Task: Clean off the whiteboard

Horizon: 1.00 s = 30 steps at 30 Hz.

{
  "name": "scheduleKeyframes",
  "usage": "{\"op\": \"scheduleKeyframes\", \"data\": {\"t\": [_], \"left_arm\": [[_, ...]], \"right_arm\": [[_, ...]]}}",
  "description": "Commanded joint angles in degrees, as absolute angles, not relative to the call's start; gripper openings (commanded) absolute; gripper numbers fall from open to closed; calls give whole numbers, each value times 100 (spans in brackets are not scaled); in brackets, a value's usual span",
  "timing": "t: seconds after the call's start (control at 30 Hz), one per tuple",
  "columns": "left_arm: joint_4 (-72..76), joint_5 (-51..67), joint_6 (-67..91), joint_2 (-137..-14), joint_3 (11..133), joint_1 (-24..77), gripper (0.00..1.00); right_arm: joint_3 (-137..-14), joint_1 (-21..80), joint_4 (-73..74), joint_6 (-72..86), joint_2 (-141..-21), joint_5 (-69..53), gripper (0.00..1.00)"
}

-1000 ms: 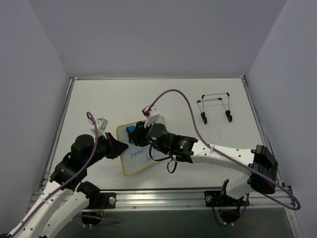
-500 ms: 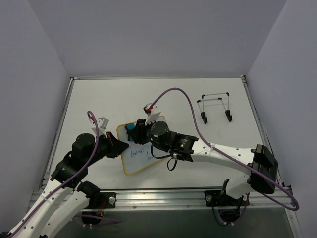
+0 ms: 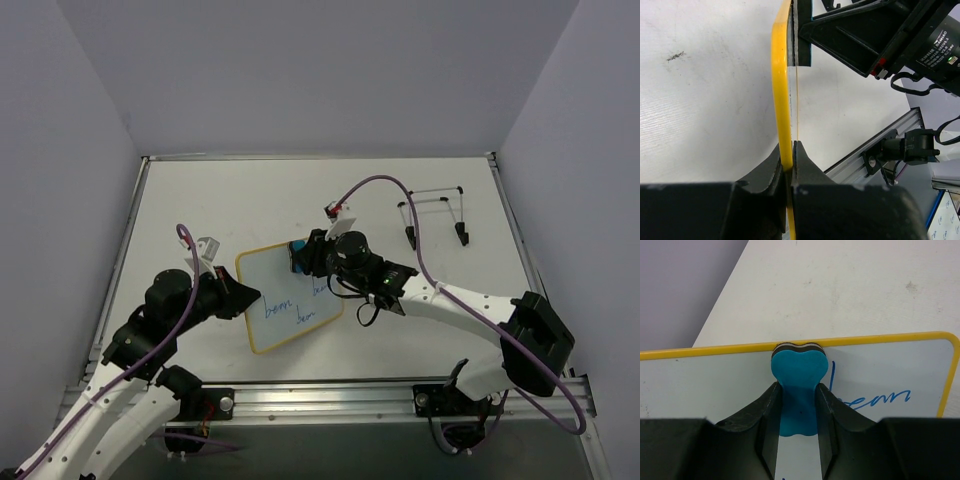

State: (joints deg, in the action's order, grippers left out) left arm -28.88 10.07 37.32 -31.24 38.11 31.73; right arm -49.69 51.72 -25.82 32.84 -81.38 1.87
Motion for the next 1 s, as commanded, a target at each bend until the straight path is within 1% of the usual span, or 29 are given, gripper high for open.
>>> {"op": "scheduleKeyframes", "data": {"t": [0.0, 0.13, 0.27, 0.43, 0.67, 0.97], "left_arm": [[-2461, 1846, 3357, -3094, 4052, 3331, 2], [-2443, 1863, 3357, -3103, 4043, 3331, 2], [-2443, 1872, 3349, -3111, 4043, 3349, 2], [-2452, 1872, 3349, -3111, 4043, 3349, 2], [-2505, 1811, 3349, -3050, 4069, 3349, 2], [-2522, 1811, 3340, -3032, 4096, 3366, 2]], "right_arm": [[-5290, 5649, -2628, 3173, -8332, 123, 5], [-5905, 6290, -2593, 3182, -8507, 193, 5], [-6476, 6722, -2584, 3129, -8701, 351, 5], [-6688, 6891, -2663, 3138, -8903, 474, 3], [-6592, 6777, -2382, 3024, -8895, 1054, 4], [-5459, 5881, -2716, 3261, -8543, 862, 3]]}}
